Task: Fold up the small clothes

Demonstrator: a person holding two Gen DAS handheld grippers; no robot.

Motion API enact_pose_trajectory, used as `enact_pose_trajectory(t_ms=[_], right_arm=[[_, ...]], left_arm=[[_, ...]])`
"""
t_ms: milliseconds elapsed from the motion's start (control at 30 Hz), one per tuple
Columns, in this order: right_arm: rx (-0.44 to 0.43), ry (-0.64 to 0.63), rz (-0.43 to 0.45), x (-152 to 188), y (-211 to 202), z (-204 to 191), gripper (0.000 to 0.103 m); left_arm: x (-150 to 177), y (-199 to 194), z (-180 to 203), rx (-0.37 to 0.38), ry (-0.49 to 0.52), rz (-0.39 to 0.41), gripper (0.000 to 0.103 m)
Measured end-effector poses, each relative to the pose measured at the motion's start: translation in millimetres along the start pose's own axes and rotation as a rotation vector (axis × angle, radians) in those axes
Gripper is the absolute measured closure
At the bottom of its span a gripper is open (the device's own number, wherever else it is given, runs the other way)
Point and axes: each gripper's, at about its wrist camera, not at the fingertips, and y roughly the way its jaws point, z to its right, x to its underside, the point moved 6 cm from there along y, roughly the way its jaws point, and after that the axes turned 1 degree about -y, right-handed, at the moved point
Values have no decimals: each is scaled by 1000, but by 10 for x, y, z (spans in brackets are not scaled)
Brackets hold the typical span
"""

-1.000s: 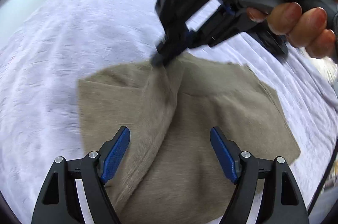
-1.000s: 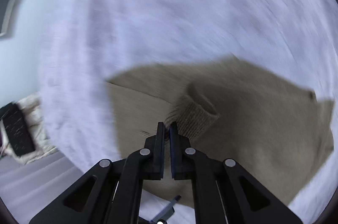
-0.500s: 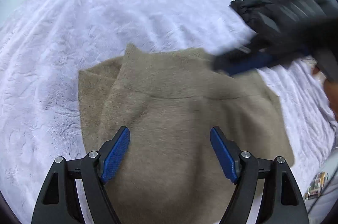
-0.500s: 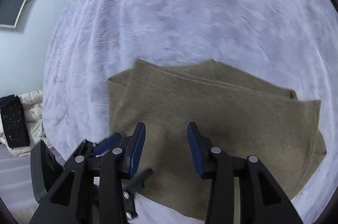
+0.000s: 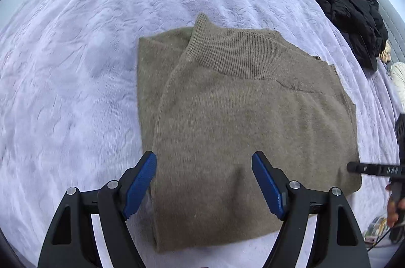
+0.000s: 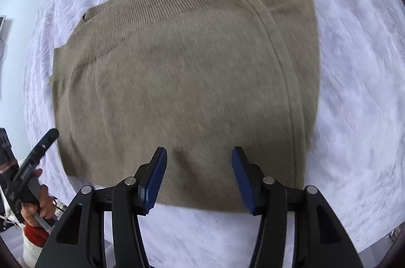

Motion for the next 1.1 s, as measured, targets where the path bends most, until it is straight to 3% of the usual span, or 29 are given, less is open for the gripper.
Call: enact_pose_trajectory(t_ms=[33,67,133,267,433,567,700,1100], right_arm=[[-3,-6,4,53,-2,13,46],[-8,-15,8,102,-3,14,46],[-13,-39,10,190,7,-10,44],[-8,-129,11,301,24,-149,29],[6,-238,-3,384,86,-326,29],[4,-299,-9,557,111,-411,29],[16,-356,-10,667,202,-490,29],[-76,-304,-33,824,486,-775,29]], left_arm=[[43,-20,-1,-7,-12,-6,5],[80,-37,4,-15,-20,-6,0],[166,-58,35,-27,-33,-15,0],[349,-76,95,-25,-81,-46,0],[579,-65,164,-14,-176,-90,0],[820,-18,122,40,-300,-127,0],[1018,33,125,153,-398,-155,0],[959,159,168,325,-470,-123,0]])
